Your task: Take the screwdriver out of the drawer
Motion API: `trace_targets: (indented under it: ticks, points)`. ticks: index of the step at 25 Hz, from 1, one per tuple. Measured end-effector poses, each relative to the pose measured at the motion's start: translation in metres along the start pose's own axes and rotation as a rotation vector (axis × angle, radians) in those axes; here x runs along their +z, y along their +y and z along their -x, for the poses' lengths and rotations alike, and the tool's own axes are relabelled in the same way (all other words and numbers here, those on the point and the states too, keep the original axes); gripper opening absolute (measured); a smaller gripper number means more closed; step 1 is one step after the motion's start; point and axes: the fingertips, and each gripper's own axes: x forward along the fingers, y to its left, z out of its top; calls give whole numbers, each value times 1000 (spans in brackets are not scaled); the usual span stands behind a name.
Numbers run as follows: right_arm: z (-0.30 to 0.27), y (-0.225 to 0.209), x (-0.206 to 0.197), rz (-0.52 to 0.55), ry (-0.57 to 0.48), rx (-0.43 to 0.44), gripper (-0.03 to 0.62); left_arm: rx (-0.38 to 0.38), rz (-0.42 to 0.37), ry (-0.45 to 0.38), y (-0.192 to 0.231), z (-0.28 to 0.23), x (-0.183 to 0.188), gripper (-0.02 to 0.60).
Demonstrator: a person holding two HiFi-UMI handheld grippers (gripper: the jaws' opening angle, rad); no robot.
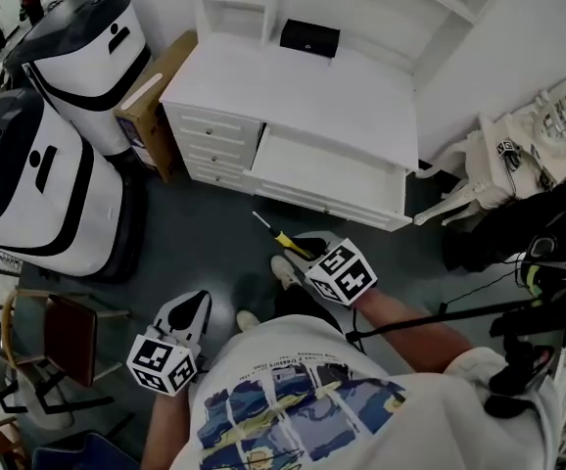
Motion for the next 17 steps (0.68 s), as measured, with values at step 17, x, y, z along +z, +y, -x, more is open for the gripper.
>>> trace_targets:
  ticks: [17]
  points:
    - [-6, -4, 1, -16, -2, 9, 93, -10, -3, 14, 8, -10, 4, 12]
